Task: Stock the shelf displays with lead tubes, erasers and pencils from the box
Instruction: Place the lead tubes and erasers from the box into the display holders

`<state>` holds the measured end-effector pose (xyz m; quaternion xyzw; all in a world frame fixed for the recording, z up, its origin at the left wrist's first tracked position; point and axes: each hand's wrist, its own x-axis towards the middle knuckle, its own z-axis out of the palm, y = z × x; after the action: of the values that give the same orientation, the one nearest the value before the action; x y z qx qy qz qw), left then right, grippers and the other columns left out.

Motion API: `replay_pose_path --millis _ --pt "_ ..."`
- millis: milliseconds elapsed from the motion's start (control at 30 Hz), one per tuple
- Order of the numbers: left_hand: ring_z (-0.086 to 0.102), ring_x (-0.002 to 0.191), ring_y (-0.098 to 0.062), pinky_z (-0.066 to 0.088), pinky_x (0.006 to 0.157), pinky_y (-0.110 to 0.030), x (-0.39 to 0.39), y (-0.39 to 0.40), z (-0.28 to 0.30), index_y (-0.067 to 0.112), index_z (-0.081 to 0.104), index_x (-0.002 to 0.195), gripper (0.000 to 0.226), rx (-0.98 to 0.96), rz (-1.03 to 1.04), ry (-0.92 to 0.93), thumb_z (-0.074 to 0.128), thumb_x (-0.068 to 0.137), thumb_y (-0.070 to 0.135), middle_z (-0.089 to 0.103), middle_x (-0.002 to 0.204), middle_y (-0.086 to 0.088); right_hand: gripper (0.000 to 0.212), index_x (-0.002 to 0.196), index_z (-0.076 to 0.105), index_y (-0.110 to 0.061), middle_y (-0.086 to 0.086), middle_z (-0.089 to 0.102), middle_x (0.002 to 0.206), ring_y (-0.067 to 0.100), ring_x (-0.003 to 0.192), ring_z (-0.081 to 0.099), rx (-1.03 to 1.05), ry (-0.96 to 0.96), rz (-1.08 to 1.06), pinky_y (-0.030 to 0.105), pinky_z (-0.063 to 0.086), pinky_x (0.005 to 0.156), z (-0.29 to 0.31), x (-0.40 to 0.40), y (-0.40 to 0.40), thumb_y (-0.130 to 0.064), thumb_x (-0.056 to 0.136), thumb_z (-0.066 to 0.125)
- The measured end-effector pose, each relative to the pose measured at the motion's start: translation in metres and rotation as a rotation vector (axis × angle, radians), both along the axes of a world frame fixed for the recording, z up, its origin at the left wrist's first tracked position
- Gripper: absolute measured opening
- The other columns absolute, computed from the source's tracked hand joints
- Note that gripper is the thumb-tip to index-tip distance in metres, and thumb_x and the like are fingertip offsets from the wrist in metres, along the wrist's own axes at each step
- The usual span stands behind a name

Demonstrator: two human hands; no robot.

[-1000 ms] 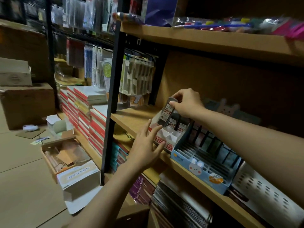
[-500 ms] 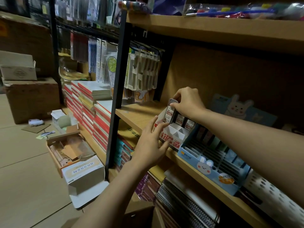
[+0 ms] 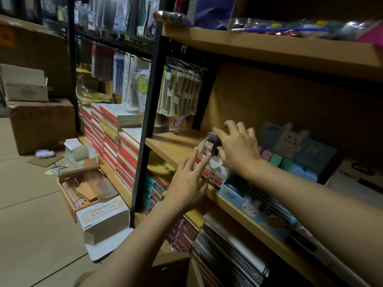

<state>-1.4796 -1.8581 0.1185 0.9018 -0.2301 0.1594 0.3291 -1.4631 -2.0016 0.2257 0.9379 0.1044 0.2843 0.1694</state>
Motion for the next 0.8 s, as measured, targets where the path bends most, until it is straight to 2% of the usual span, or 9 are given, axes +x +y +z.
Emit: replay_pose_path --millis 100,167,300,333,400,500,600,700,800 --pt "0.005 0.148 -0.020 0.020 0.120 -0.041 -0.010 0.003 -0.005 0.035 0.010 0.153 0.071 0.073 0.010 -0.128 0.051 0.097 0.037 0.001 0.163 0.004 0.042 0.132 0.053 -0.021 0.005 0.048 0.134 0.026 0.117 0.046 0.102 -0.052 0.038 0.042 0.039 0.094 -0.011 -0.038 -0.002 -0.025 0.091 0.058" --pt "0.018 0.144 -0.016 0.027 0.117 -0.038 -0.023 0.006 -0.014 0.032 0.025 0.149 0.061 -0.063 -0.014 -0.103 0.054 0.095 0.034 0.019 0.159 0.004 0.034 0.123 0.060 -0.021 0.001 0.053 0.123 0.021 0.111 0.050 0.270 -0.094 0.151 0.036 0.043 0.092 -0.031 -0.068 -0.004 -0.023 0.089 0.060" --pt "0.055 0.102 0.002 0.049 0.085 -0.019 -0.063 0.014 -0.054 0.034 0.059 0.109 0.017 -0.283 0.023 0.156 0.059 0.092 0.032 0.059 0.111 0.015 0.014 0.100 0.064 -0.028 -0.016 0.055 0.102 -0.002 0.092 0.055 0.743 0.033 0.379 0.012 0.047 0.074 -0.105 -0.134 0.003 -0.019 0.089 0.062" --pt "0.060 0.093 0.001 0.049 0.078 -0.017 -0.074 0.018 -0.068 0.032 0.063 0.100 0.008 -0.270 0.029 0.248 0.061 0.092 0.031 0.064 0.100 0.015 0.013 0.095 0.065 -0.028 -0.017 0.057 0.097 -0.003 0.089 0.057 0.859 0.100 0.412 0.011 0.047 0.071 -0.128 -0.149 0.004 -0.017 0.088 0.064" --pt "0.064 0.085 -0.005 0.050 0.075 -0.024 -0.100 0.029 -0.100 0.024 0.067 0.090 0.003 -0.203 0.024 0.413 0.065 0.090 0.026 0.069 0.089 0.008 0.013 0.090 0.068 -0.025 -0.013 0.062 0.090 0.000 0.082 0.061 0.970 0.280 0.407 0.015 0.049 0.069 -0.177 -0.175 0.005 -0.012 0.086 0.067" --pt "0.058 0.076 0.003 0.042 0.067 -0.015 -0.153 0.044 -0.164 0.023 0.067 0.085 0.004 -0.191 0.135 0.611 0.067 0.089 0.024 0.066 0.083 0.012 0.015 0.098 0.072 -0.023 -0.004 0.068 0.100 0.007 0.089 0.063 0.792 0.832 0.235 0.029 0.053 0.083 -0.245 -0.204 0.003 -0.015 0.088 0.064" --pt "0.061 0.076 -0.003 0.047 0.065 -0.012 -0.213 0.043 -0.240 0.018 0.065 0.086 0.006 -0.319 0.361 0.869 0.065 0.091 0.020 0.067 0.084 0.005 0.024 0.114 0.069 -0.023 -0.003 0.064 0.118 0.008 0.103 0.061 0.499 1.248 0.134 0.025 0.052 0.088 -0.299 -0.223 -0.005 -0.021 0.091 0.063" --pt "0.065 0.089 -0.017 0.055 0.084 -0.033 -0.257 0.035 -0.294 0.011 0.066 0.089 0.004 -0.413 0.497 1.068 0.066 0.090 0.015 0.069 0.091 -0.004 0.032 0.124 0.064 -0.021 0.000 0.060 0.126 0.012 0.110 0.058 0.445 1.367 0.124 0.027 0.051 0.093 -0.330 -0.225 -0.001 -0.018 0.091 0.065" --pt "0.065 0.090 -0.014 0.054 0.084 -0.029 -0.284 0.037 -0.320 0.016 0.065 0.092 0.011 -0.422 0.576 1.132 0.073 0.085 0.012 0.069 0.096 -0.002 0.037 0.124 0.063 -0.016 0.003 0.062 0.124 0.016 0.110 0.059 0.505 1.364 0.106 0.031 0.051 0.094 -0.353 -0.221 0.012 -0.014 0.088 0.069"
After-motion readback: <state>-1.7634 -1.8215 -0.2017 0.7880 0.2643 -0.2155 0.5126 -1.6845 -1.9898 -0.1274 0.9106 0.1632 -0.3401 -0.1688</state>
